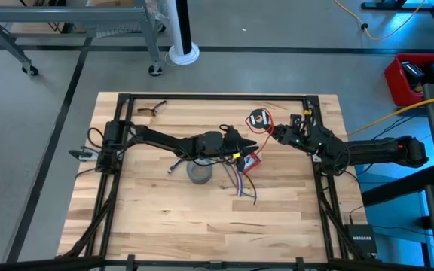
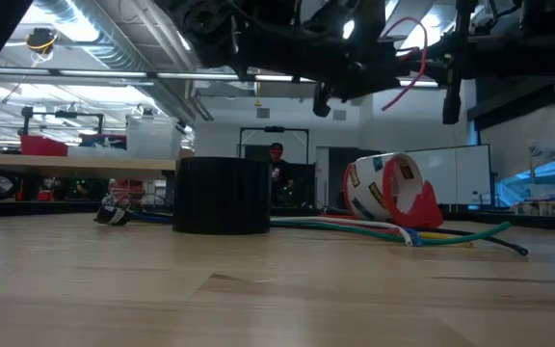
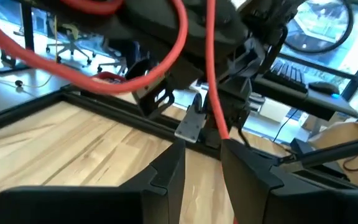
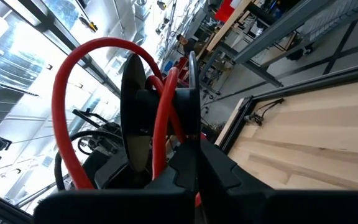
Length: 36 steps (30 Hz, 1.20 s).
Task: Coil cords
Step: Coil the red wire on the black spool
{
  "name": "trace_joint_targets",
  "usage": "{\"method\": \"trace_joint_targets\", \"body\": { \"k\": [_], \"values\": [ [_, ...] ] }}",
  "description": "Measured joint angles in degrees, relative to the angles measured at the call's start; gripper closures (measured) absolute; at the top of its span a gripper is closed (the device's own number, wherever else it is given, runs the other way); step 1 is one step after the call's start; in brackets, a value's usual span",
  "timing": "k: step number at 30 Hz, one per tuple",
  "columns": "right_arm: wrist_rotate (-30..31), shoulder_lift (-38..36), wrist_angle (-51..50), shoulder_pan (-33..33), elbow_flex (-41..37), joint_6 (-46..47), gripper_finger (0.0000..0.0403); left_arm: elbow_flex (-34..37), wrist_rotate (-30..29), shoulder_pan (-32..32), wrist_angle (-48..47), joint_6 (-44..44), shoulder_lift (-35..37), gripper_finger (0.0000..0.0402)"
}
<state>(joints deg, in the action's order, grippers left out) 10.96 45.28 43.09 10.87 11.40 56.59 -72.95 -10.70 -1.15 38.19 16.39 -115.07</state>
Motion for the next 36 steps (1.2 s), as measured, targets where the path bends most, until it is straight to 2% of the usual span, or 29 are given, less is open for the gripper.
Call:
{"method": "trace_joint_targets", "body": {
  "k": [6, 36],
  "values": [
    [0.0, 0.0, -0.4, 0.0, 0.0, 0.0, 0.0400, -2.2, 0.0, 0.4, -0.1, 0.2, -1.6, 0.0306],
    [0.0, 0.0, 0.2, 0.0, 0.0, -0.1, 0.0400, -2.9, -0.2, 1.6, -0.1, 3.7, -2.2, 0.0306]
  ]
}}
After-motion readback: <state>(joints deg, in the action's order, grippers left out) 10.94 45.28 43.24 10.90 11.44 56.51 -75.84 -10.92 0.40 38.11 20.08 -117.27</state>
